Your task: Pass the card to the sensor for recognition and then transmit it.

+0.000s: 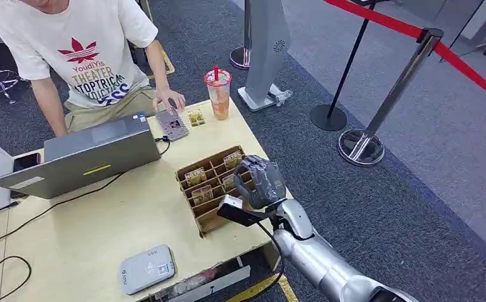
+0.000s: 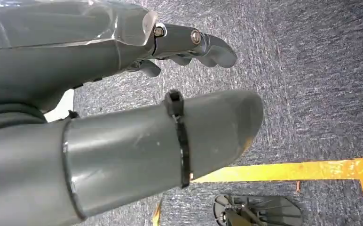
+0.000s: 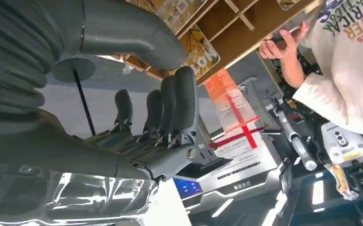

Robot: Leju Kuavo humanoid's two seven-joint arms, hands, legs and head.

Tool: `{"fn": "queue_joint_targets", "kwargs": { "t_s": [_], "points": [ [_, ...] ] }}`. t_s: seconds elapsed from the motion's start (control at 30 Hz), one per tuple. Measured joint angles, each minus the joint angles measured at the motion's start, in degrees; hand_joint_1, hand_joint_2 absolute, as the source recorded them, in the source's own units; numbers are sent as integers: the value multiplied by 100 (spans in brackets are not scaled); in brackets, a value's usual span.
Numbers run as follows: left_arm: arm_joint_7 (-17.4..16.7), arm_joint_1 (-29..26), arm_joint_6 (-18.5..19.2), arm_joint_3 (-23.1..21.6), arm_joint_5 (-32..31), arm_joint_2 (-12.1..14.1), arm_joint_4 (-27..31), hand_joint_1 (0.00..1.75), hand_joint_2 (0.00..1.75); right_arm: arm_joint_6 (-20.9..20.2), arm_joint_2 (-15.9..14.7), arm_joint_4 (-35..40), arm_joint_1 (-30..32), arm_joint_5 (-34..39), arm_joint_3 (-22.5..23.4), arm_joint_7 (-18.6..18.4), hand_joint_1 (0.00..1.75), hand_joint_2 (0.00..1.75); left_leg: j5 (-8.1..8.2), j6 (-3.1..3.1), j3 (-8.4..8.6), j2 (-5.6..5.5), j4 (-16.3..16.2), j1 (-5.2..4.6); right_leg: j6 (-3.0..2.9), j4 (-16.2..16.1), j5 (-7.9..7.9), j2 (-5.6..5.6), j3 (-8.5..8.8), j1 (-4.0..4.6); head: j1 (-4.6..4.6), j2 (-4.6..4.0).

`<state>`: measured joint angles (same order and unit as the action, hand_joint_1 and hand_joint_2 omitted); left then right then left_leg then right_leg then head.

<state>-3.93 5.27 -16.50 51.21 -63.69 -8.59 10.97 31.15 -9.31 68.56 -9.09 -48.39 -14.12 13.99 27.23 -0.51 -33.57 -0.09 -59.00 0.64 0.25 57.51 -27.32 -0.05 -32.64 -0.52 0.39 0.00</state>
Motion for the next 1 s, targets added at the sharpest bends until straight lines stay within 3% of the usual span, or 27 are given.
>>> {"fn": "queue_joint_targets", "kwargs": {
  "t_s": [0.67,1.0],
  "points": [
    [-7,4,50,0,7,4,0,0,0,-544,-135,-236,-323,-308,-245,-22,91,175,0,0,-1,0,0,0,0,0,0,0,0,0,2,0],
    [-7,4,74,0,-2,11,0,0,0,-719,-341,-310,-461,-330,-446,-85,99,175,0,0,-2,-1,0,0,0,0,0,-1,0,0,0,0]
  ]
}}
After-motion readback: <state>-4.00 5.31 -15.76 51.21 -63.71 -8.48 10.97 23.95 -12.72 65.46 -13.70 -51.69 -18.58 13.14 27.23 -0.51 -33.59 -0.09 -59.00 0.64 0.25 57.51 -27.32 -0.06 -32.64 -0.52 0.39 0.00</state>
